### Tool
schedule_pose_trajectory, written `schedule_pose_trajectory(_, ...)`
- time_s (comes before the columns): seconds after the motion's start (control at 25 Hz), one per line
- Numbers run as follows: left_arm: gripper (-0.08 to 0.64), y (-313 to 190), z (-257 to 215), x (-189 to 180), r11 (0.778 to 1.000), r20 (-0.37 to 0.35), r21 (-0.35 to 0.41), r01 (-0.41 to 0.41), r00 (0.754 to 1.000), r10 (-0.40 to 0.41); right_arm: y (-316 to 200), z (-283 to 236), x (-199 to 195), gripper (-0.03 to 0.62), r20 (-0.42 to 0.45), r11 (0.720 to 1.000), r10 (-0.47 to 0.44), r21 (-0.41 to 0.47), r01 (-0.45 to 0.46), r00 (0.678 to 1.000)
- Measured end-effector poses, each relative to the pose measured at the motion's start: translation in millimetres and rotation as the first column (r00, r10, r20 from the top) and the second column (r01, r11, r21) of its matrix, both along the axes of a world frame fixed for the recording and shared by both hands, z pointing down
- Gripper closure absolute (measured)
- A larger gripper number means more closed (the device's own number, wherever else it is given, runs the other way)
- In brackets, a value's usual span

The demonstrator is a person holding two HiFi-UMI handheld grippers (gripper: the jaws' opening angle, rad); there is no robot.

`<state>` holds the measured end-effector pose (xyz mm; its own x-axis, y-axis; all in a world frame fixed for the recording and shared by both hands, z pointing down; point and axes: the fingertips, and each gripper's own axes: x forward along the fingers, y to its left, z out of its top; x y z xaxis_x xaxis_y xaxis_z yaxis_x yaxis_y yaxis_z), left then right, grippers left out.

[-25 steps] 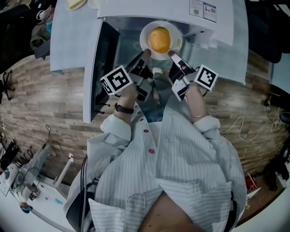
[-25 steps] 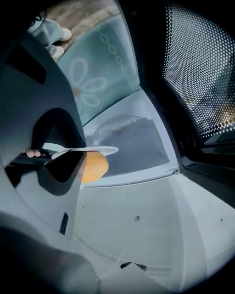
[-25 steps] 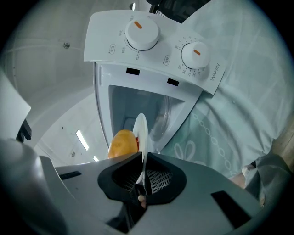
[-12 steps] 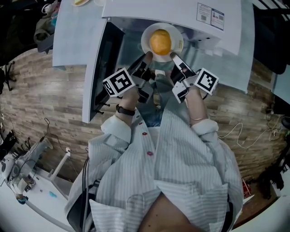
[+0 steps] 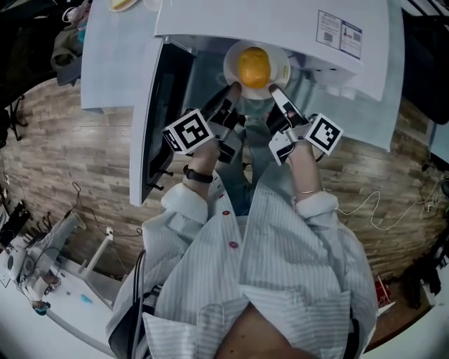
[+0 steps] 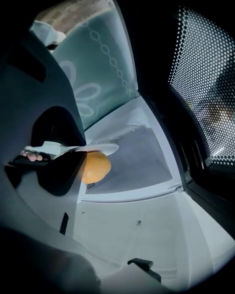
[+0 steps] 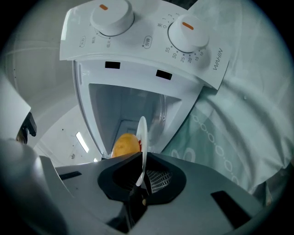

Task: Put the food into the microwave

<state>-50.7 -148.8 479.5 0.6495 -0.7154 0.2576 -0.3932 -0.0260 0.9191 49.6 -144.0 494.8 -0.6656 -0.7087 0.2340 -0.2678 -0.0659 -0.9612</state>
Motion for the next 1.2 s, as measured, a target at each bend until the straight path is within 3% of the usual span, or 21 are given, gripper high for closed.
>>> schedule_pose_trajectory(0.52, 0.518, -29, 25, -6, 1.000, 0.057, 0.028, 0.003, 0.998, -0.005, -35, 16, -6, 0.548, -0.106, 0.996, -0.005, 0.083, 0.014, 0.994)
schedule_pose_trajectory(0.84, 0.515, -51, 33, -9, 0.999, 0.069, 0.042, 0.036, 0.997, -0.038, -59, 16, -5, 0.548, -0.142, 0.992, 0.055, 0.123, -0.037, 0.988)
schedule_pose_trajectory(1.04, 0.512, -65, 33, -7, 0.997, 0.074, 0.059, 0.041, 0.996, -0.045, -76, 8, -9, 0.546, -0.194, 0.981, 0.057, 0.192, -0.019, 0.979)
schedule_pose_trajectory(1.2, 0.499, -75, 37, -5, 0.997, 0.163, 0.070, 0.021, 0.986, -0.032, -84, 10, -8, 0.535, -0.271, 0.977, 0.085, 0.209, -0.027, 0.959)
